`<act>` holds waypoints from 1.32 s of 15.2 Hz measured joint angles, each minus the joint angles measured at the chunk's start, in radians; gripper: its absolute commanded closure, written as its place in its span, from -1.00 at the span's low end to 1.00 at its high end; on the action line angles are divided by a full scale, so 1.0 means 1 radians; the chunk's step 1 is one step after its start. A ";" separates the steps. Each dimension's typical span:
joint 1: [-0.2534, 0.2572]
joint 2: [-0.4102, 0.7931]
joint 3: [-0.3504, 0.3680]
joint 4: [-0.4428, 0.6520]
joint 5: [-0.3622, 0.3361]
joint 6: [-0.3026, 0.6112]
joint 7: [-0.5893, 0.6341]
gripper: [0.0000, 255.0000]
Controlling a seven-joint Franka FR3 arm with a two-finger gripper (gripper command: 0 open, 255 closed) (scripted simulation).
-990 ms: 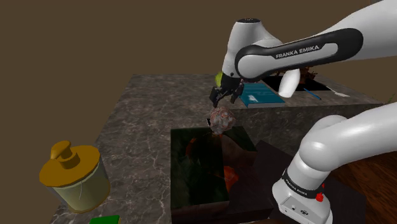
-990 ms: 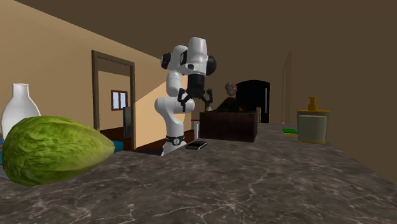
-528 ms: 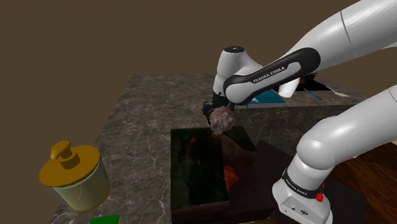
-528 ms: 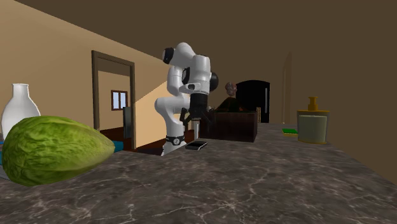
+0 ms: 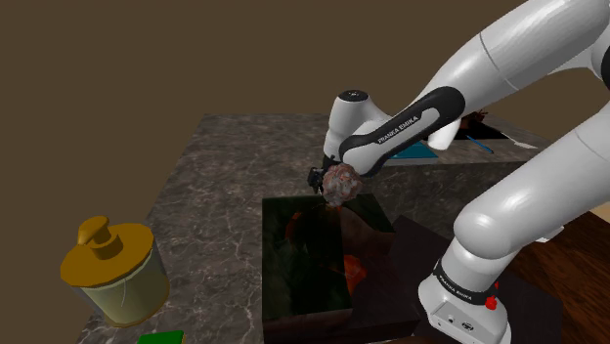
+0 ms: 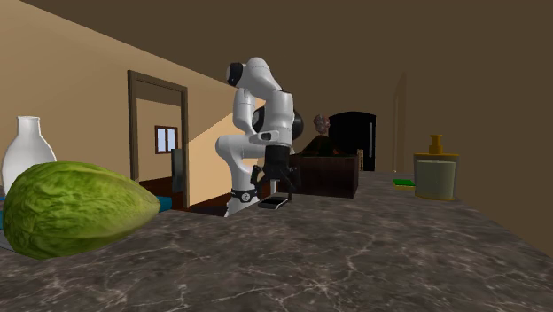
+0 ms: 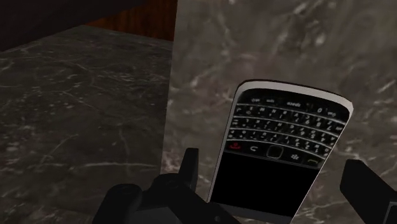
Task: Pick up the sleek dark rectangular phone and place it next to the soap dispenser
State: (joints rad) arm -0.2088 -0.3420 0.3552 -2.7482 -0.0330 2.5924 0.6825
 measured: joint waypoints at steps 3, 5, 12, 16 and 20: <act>-0.004 0.011 0.003 -0.003 -0.006 0.014 0.005 -1.00; -0.005 0.013 0.003 -0.003 -0.007 0.017 0.005 -1.00; -0.006 0.014 0.004 -0.002 -0.008 0.020 0.005 1.00; -0.006 0.013 0.004 -0.003 -0.008 0.021 0.006 1.00; 0.004 -0.013 -0.006 0.007 0.006 -0.018 -0.009 1.00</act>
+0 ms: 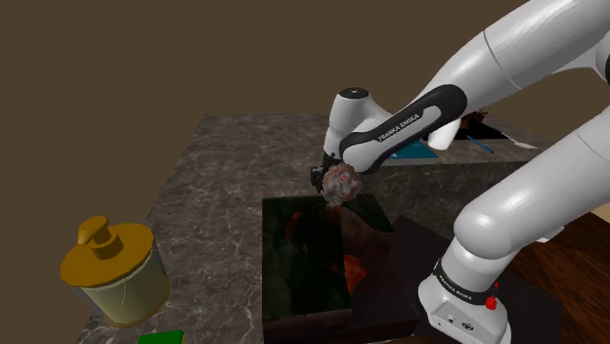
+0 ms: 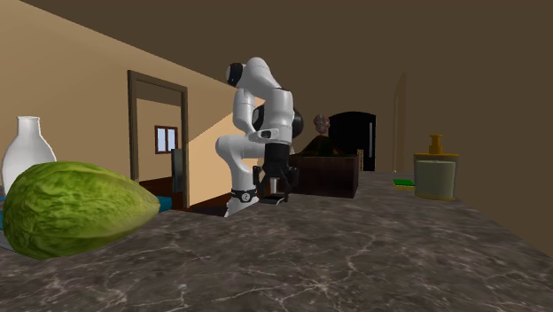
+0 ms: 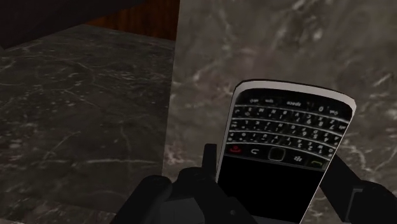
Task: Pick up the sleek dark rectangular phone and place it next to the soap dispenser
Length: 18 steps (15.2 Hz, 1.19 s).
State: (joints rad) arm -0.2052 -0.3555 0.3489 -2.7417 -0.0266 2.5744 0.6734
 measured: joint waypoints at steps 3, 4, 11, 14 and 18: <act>0.011 -0.034 -0.011 0.016 0.015 -0.050 -0.015 1.00; 0.015 -0.049 -0.015 0.020 0.020 -0.068 -0.021 1.00; 0.030 -0.115 -0.037 0.071 0.040 -0.184 -0.047 1.00; 0.033 -0.136 -0.046 0.097 0.043 -0.230 -0.057 1.00; 0.038 -0.167 -0.055 0.130 0.049 -0.294 -0.067 1.00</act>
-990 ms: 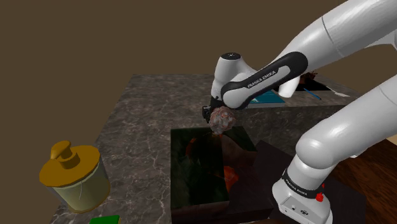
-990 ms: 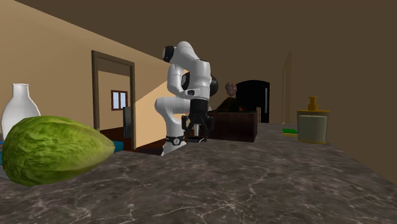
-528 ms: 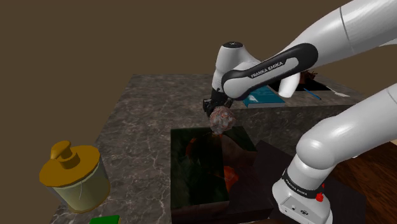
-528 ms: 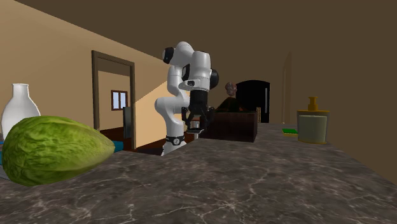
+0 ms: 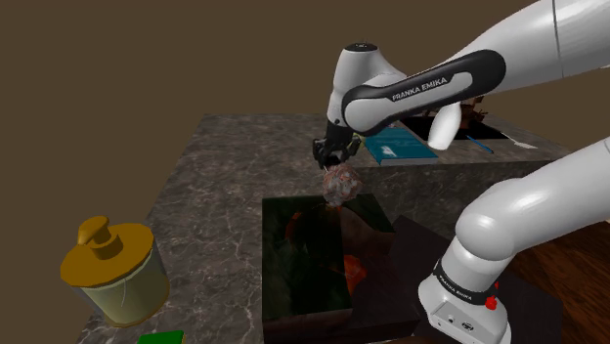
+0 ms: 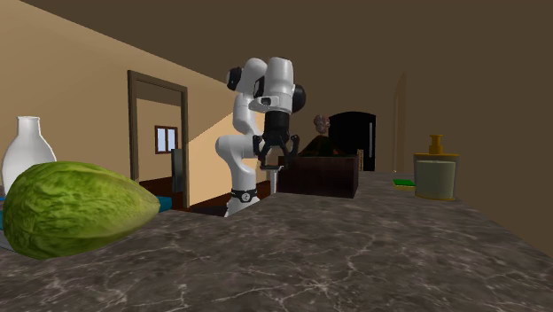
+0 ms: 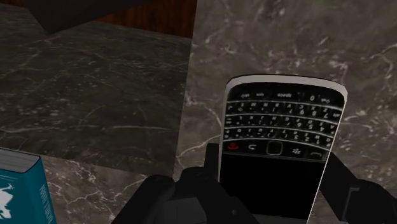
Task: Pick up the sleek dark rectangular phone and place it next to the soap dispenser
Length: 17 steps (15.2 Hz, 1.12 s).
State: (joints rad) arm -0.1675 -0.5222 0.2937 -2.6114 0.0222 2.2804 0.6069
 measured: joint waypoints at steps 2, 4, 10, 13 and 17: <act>0.001 -0.012 -0.005 0.020 0.001 -0.031 -0.005 1.00; 0.002 -0.024 -0.010 0.038 0.003 -0.062 -0.010 1.00; 0.004 -0.049 -0.020 0.102 0.004 -0.150 -0.019 1.00; 0.003 -0.058 -0.026 0.137 0.003 -0.193 -0.025 1.00; 0.001 -0.063 -0.033 0.186 0.002 -0.247 -0.032 1.00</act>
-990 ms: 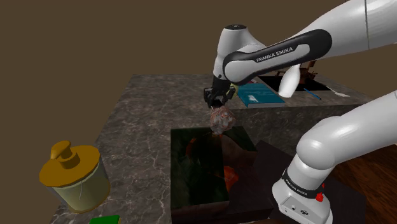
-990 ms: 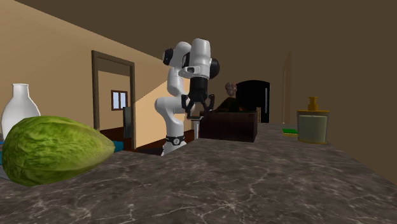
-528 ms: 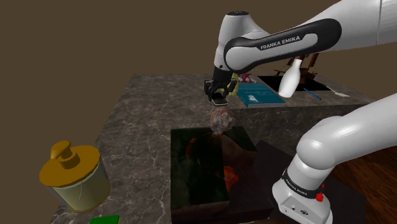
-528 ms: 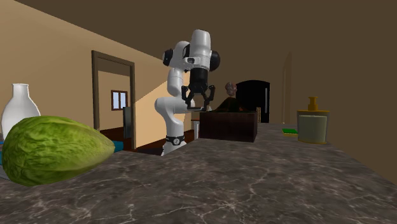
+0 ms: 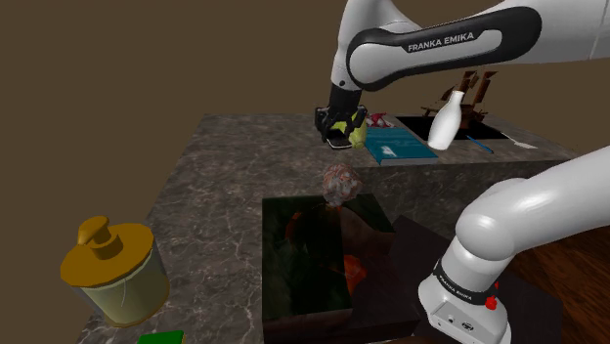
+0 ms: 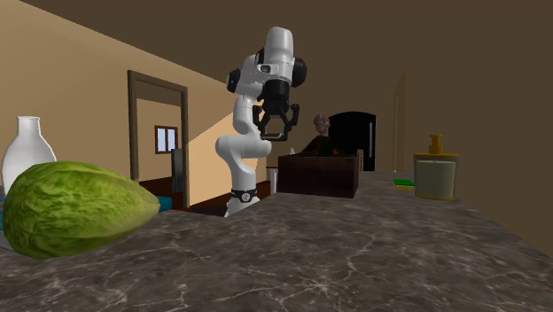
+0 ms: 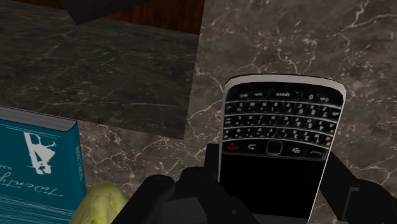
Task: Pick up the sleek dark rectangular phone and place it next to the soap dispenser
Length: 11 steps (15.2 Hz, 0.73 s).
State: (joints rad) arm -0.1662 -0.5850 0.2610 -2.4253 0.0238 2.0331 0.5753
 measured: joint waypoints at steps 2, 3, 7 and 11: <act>-0.001 0.000 -0.002 0.025 -0.001 -0.025 -0.002 1.00; -0.001 -0.001 -0.002 0.037 -0.001 -0.038 -0.001 1.00; -0.003 0.000 -0.006 0.093 -0.003 -0.093 -0.005 1.00; -0.005 0.001 -0.010 0.147 -0.005 -0.146 -0.009 1.00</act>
State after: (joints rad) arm -0.1707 -0.5844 0.2508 -2.2781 0.0191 1.8866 0.5664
